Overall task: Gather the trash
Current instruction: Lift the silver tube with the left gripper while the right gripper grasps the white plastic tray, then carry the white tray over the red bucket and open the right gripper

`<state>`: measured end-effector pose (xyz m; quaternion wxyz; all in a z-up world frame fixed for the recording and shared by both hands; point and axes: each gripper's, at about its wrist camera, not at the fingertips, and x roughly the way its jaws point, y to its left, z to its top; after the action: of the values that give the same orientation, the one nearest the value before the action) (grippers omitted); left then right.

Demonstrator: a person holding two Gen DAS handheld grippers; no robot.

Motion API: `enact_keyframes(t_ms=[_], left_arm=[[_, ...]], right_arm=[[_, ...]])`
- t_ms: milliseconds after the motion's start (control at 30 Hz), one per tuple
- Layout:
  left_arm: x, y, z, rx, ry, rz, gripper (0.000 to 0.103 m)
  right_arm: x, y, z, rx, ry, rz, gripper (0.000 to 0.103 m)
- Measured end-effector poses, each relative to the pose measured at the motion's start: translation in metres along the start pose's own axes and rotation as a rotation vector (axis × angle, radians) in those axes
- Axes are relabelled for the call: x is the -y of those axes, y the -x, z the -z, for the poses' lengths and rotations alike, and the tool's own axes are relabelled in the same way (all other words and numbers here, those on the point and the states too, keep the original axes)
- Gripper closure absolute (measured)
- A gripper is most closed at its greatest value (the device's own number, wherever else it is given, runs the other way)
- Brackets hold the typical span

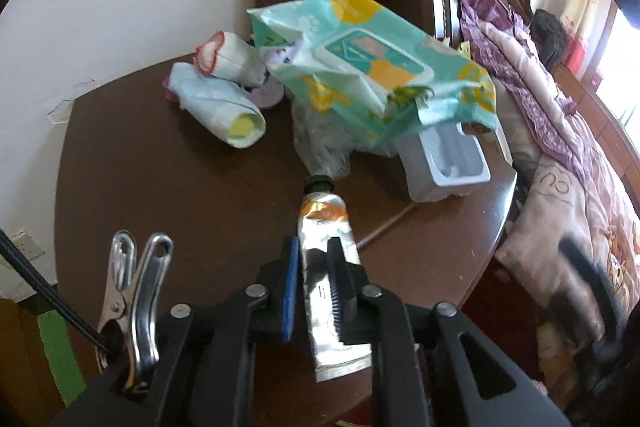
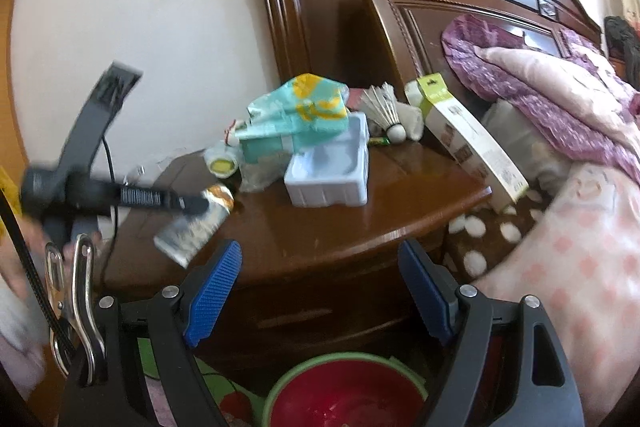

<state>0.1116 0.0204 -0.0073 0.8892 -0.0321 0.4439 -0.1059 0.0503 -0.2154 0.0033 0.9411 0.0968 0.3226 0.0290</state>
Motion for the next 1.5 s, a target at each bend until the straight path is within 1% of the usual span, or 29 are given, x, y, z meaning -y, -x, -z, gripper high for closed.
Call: enact_keyframes(t_ms=[33, 67, 133, 200, 300, 367, 467, 567, 667, 700, 767, 800, 867, 933, 967, 1000, 1033, 1067, 1133, 1200, 1333, 1400, 1500], left_arm=[[0.0, -0.003, 0.0, -0.004, 0.003, 0.006, 0.08], [0.0, -0.004, 0.001, -0.005, 0.01, 0.015, 0.074], [0.0, -0.003, 0.003, 0.002, 0.016, 0.023, 0.067], [0.0, -0.002, 0.003, 0.007, 0.025, 0.032, 0.056], [-0.001, -0.003, 0.003, 0.012, 0.041, 0.038, 0.052], [0.003, -0.003, 0.004, 0.019, 0.034, 0.025, 0.049], [0.01, -0.005, 0.005, 0.027, 0.007, 0.011, 0.043], [0.015, -0.008, 0.005, 0.039, -0.011, -0.016, 0.041], [0.021, -0.011, 0.005, 0.052, -0.032, -0.05, 0.04], [0.022, -0.012, 0.005, 0.058, -0.029, -0.059, 0.038], [0.024, -0.013, 0.005, 0.064, -0.026, -0.065, 0.035], [0.024, -0.014, 0.005, 0.069, -0.026, -0.07, 0.034], [0.027, -0.016, 0.005, 0.083, -0.036, -0.093, 0.033], [0.031, -0.018, 0.006, 0.091, -0.051, -0.116, 0.033], [0.032, -0.018, 0.007, 0.097, -0.058, -0.127, 0.036], [0.033, -0.018, 0.008, 0.104, -0.063, -0.123, 0.045], [0.033, -0.017, 0.009, 0.111, -0.067, -0.113, 0.051], [0.033, -0.016, 0.009, 0.113, -0.069, -0.114, 0.062], [0.033, -0.015, 0.009, 0.113, -0.068, -0.104, 0.063], [0.033, -0.014, 0.011, 0.123, -0.072, -0.1, 0.064], [0.03, -0.007, 0.019, 0.143, -0.074, -0.058, 0.064], [0.03, -0.001, 0.023, 0.158, -0.072, -0.043, 0.064], [0.028, 0.011, 0.027, 0.181, -0.059, -0.006, 0.064]], right_arm=[[0.002, -0.002, -0.009, -0.005, -0.001, -0.008, 0.02], [0.004, -0.004, -0.018, -0.008, -0.001, -0.01, 0.02], [0.007, -0.009, -0.034, -0.011, -0.003, -0.02, 0.02], [0.011, -0.017, -0.053, -0.012, -0.013, -0.023, 0.02], [0.014, -0.031, -0.073, -0.026, -0.027, -0.029, 0.02], [0.016, -0.043, -0.08, -0.042, -0.038, -0.027, 0.02], [0.022, -0.057, -0.077, -0.084, -0.061, 0.051, 0.02], [0.03, -0.068, -0.068, -0.134, -0.082, 0.063, 0.021], [0.032, -0.086, -0.063, -0.195, -0.05, 0.087, 0.029], [0.031, -0.089, -0.063, -0.203, -0.041, 0.089, 0.033], [0.03, -0.102, -0.063, -0.235, -0.01, 0.101, 0.036], [0.029, -0.107, -0.062, -0.245, -0.003, 0.11, 0.039], [0.032, -0.12, -0.061, -0.281, -0.003, 0.119, 0.045], [0.035, -0.124, -0.061, -0.294, -0.008, 0.109, 0.059], [0.036, -0.125, -0.061, -0.297, -0.009, 0.111, 0.064], [0.037, -0.124, -0.061, -0.298, -0.01, 0.122, 0.077], [0.039, -0.123, -0.062, -0.293, -0.014, 0.133, 0.088], [0.041, -0.12, -0.063, -0.284, -0.018, 0.136, 0.092], [0.042, -0.114, -0.066, -0.266, -0.015, 0.14, 0.093], [0.04, -0.104, -0.071, -0.232, 0.014, 0.174, 0.094], [0.037, -0.083, -0.068, -0.172, 0.051, 0.237, 0.094], [0.039, -0.079, -0.065, -0.159, 0.043, 0.268, 0.094], [0.051, -0.072, -0.061, -0.148, -0.026, 0.301, 0.094]])
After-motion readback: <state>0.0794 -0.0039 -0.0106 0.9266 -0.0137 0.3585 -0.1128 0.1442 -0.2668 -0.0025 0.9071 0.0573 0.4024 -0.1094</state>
